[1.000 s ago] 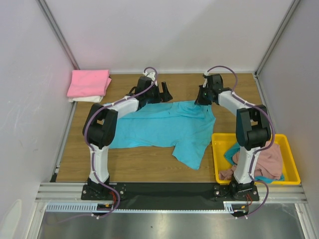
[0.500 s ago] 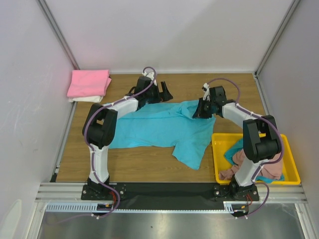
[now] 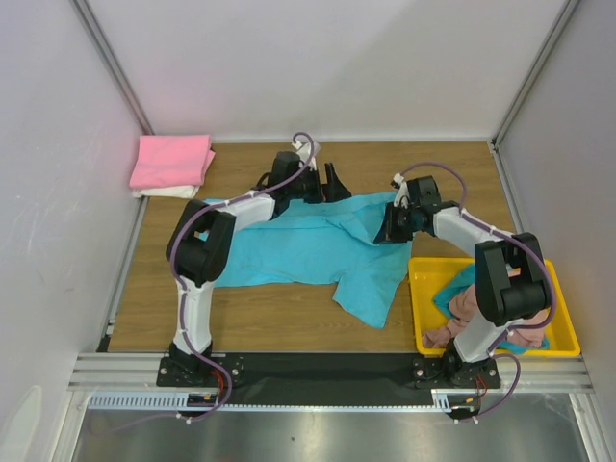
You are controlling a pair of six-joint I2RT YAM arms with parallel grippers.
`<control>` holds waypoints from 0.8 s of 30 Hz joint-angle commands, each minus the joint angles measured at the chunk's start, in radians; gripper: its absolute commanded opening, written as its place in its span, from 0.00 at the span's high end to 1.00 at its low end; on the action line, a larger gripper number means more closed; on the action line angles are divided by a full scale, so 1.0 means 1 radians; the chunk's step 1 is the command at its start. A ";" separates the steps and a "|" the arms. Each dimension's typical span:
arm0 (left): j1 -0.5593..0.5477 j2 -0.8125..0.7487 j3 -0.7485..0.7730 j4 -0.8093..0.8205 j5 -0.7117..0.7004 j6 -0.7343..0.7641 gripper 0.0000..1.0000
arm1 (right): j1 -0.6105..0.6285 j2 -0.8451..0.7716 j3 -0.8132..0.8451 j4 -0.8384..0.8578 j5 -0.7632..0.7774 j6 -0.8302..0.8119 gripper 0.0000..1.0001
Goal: Fold and stack the t-shirts
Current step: Fold the tshirt
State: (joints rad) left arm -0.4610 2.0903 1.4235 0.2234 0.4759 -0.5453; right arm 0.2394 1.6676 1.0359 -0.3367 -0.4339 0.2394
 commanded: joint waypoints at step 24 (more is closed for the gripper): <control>-0.082 0.014 -0.067 -0.061 -0.016 0.041 0.02 | 0.008 -0.058 -0.060 -0.137 -0.028 -0.061 0.74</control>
State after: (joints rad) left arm -0.5388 2.1437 1.3621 0.1898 0.4835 -0.5385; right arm 0.2413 1.6470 0.9440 -0.4335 -0.4538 0.1936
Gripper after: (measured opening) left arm 0.980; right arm 0.223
